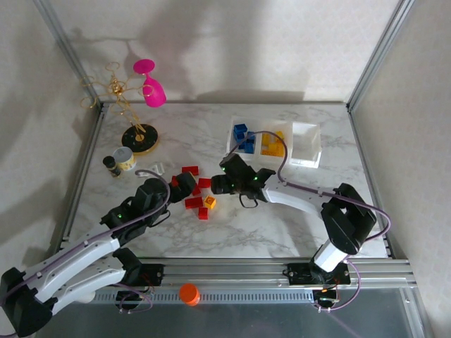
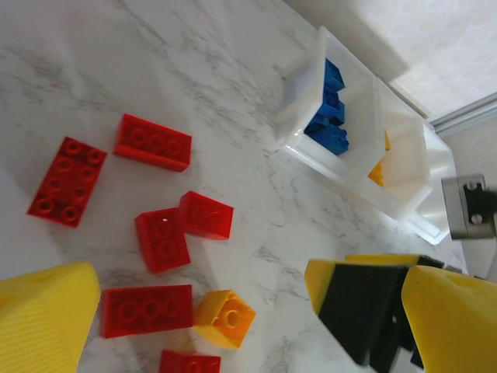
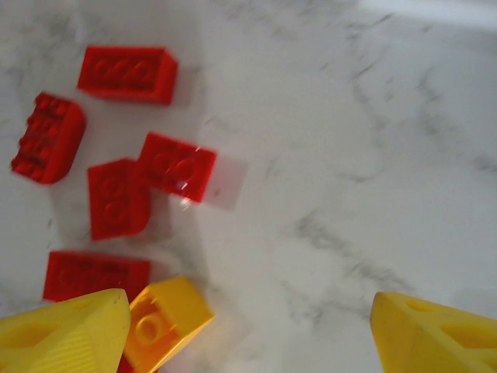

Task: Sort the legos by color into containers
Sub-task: Pick up the lego from the center of the table.

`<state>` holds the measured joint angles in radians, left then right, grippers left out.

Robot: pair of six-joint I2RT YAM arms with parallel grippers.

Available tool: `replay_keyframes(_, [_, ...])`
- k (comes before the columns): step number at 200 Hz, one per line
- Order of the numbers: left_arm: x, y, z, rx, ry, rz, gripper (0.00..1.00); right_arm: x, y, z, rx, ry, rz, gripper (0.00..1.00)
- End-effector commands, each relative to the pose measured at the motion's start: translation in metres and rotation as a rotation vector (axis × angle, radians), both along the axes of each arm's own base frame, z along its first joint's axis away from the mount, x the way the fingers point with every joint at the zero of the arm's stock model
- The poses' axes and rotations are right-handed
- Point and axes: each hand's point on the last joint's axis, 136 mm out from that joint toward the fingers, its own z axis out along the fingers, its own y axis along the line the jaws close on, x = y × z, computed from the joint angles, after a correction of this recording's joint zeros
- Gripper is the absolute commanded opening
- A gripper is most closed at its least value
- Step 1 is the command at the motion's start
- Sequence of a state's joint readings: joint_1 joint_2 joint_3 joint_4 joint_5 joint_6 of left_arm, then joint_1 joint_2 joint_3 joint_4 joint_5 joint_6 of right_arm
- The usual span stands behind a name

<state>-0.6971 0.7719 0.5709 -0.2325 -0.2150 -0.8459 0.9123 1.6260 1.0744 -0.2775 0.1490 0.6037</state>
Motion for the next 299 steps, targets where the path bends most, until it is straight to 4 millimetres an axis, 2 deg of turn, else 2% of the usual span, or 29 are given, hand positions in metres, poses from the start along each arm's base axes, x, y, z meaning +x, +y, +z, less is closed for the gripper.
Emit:
replay_keyframes(1, [-0.01,0.024,-0.014,0.036,0.038,0.075,1.0,-0.019,0.012,-0.006,0.002,0.036,-0.03,0.83])
replay_keyframes(31, [-0.02,0.036,-0.02,0.024,0.044,0.108,1.0,-0.035,0.03,-0.02,-0.027,0.062,-0.057,0.86])
replay_keyframes(83, [-0.028,0.05,-0.019,0.01,0.028,0.148,1.0,-0.035,0.053,-0.04,-0.043,0.088,-0.102,0.84])
replay_keyframes(128, [-0.028,0.051,-0.017,0.006,0.014,0.146,1.0,-0.027,0.05,-0.053,-0.088,0.074,-0.147,0.73])
replay_keyframes(167, [-0.027,0.05,-0.018,0.009,0.015,0.143,1.0,-0.033,0.057,-0.063,-0.101,0.097,-0.123,0.69])
replay_keyframes(185, [-0.027,0.05,-0.018,0.01,0.015,0.143,1.0,-0.034,0.053,-0.066,-0.115,0.099,-0.131,0.64])
replay_keyframes(243, [-0.025,0.045,-0.014,-0.007,0.009,0.131,1.0,-0.032,0.044,-0.053,-0.112,0.068,-0.145,0.44])
replay_keyframes(299, [-0.02,0.036,-0.006,-0.022,-0.004,0.105,1.0,-0.026,0.027,-0.025,-0.083,0.02,-0.176,0.38])
